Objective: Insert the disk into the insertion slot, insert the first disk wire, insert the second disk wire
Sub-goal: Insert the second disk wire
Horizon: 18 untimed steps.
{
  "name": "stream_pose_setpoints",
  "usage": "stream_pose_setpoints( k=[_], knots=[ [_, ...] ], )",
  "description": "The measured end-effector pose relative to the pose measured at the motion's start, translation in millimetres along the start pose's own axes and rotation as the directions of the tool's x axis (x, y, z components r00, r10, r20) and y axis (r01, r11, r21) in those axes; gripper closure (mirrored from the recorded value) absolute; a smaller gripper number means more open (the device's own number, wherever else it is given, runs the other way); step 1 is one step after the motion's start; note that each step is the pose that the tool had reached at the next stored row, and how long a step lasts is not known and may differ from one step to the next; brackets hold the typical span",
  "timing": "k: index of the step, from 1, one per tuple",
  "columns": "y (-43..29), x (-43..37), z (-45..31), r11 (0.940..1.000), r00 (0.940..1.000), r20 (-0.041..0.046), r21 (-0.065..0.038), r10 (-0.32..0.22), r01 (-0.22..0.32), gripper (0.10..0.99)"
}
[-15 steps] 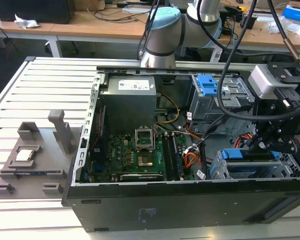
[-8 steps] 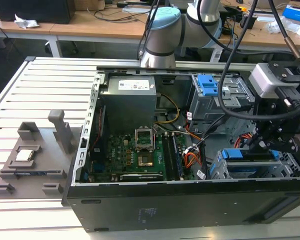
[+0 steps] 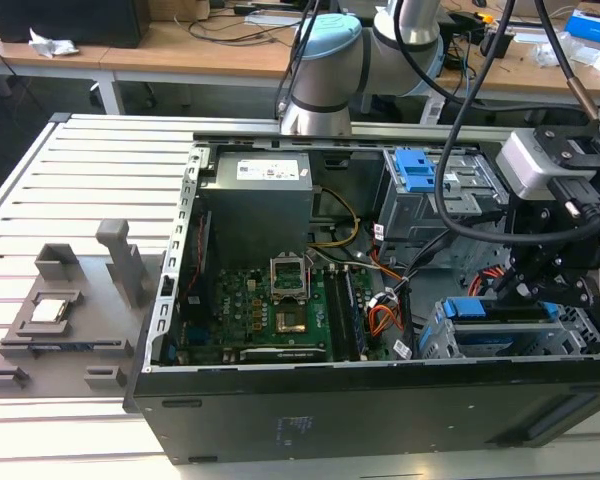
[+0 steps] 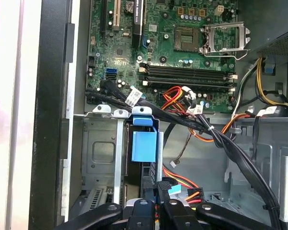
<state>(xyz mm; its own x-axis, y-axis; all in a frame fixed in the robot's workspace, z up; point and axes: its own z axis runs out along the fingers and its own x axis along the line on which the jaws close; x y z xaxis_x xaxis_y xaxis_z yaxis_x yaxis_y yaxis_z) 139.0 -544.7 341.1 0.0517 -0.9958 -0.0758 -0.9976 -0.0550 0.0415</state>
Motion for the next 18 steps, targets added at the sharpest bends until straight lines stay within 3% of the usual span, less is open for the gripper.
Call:
stream_pose_setpoints(
  k=[18],
  knots=[
    [-0.7, 1.6, -0.1, 1.0000, 1.0000, -0.0006, -0.001, -0.007, 0.007, 0.941]
  ],
)
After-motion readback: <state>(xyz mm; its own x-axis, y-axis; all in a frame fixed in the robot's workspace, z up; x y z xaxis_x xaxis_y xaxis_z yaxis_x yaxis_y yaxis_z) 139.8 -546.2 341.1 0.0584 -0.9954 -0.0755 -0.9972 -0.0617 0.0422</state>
